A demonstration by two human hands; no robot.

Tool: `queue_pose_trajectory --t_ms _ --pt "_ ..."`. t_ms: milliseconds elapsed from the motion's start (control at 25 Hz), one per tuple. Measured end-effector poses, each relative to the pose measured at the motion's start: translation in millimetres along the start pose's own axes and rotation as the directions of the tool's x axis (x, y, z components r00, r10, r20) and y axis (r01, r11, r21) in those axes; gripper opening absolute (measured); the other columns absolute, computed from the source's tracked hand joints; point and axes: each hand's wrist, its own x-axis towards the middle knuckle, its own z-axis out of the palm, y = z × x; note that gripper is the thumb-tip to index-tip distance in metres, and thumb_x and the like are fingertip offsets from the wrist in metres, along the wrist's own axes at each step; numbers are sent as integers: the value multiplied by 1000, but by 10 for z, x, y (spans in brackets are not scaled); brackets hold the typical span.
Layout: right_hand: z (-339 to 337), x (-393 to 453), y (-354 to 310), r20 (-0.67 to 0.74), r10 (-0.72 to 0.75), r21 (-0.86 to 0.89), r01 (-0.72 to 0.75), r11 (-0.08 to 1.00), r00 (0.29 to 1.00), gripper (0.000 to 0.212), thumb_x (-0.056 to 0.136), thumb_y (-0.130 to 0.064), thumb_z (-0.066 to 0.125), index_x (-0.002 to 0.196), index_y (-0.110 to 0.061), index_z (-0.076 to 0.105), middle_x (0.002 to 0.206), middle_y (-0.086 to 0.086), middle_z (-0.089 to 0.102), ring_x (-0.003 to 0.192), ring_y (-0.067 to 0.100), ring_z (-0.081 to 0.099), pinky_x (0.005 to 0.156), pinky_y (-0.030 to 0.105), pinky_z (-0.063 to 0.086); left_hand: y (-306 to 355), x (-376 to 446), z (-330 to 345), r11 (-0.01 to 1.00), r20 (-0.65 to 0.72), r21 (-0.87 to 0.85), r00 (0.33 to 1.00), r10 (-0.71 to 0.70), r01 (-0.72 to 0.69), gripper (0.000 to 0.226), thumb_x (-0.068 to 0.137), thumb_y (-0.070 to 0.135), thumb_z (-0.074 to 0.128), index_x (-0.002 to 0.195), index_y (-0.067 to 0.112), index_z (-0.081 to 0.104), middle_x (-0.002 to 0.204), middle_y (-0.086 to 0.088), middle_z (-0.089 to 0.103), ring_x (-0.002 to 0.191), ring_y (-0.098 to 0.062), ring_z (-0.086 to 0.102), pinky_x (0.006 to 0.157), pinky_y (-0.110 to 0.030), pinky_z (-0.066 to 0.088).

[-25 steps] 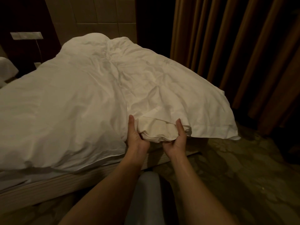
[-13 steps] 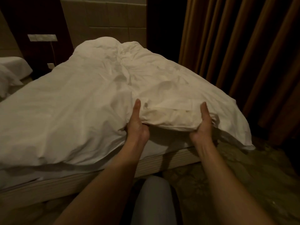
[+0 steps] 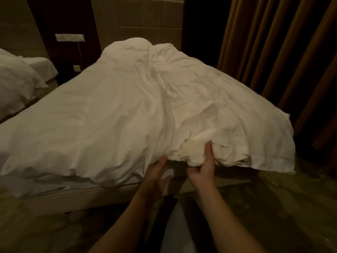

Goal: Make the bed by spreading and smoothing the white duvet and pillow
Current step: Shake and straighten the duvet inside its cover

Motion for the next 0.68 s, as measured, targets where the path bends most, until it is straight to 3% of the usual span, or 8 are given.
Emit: queue_pose_trajectory --t_ms 80,160,320,400,480,520,600,680 --pt "269 -35 186 6 37 -3 -37 999 999 58 79 -40 81 131 -20 65 123 9 72 119 31 64 108 50 46 -33 -88 -178 987 -35 -140 996 -85 79 80 71 58 66 139 20 49 148 -8 47 142 -28 40 116 -46 34" --pt "446 -11 298 39 29 -25 -28 999 999 62 78 -39 84 133 -18 64 124 9 71 117 31 66 108 51 46 71 -118 -267 938 -26 -341 997 -78 64 107 55 59 79 146 14 46 147 -13 52 137 -29 47 113 -40 39" --pt "583 53 341 85 -17 -41 21 999 996 70 75 -40 87 136 -17 62 128 9 69 119 32 65 109 52 45 383 -52 -353 799 -74 -596 996 38 -75 83 80 46 80 149 18 45 140 -11 60 123 -22 61 89 -23 54" --pt "630 70 272 110 -18 -39 22 999 994 69 76 -44 86 135 -18 63 127 8 70 118 32 65 109 52 45 509 -183 -297 898 -183 -378 969 165 -225 69 87 52 67 138 7 58 124 -13 69 107 -22 70 87 -36 59" --pt "639 108 207 104 -1 -55 7 998 995 69 75 -48 85 134 -19 63 125 8 71 117 33 65 108 53 45 609 -278 -194 910 -244 -281 940 241 -306 55 93 50 64 121 3 64 106 -10 73 93 -14 71 87 -45 58" --pt "635 131 175 111 2 -58 5 998 994 70 75 -49 85 134 -20 63 125 8 71 117 34 65 109 54 44 657 -263 -157 905 -245 -271 933 265 -328 61 87 53 71 124 5 62 108 -8 74 94 -17 73 84 -48 60" --pt "655 129 109 122 -14 -55 21 998 992 74 73 -51 86 135 -19 62 126 9 70 119 34 64 111 54 41 714 -273 -152 887 -249 -282 921 299 -365 94 66 61 87 141 14 54 129 -7 69 113 -28 69 96 -55 54" --pt "700 99 26 70 -49 -35 52 998 996 78 70 -51 88 135 -18 61 125 10 71 117 33 65 110 53 43 775 -286 -160 863 -217 -352 928 302 -362 91 69 55 87 143 17 53 132 -7 68 118 -30 66 100 -55 52"
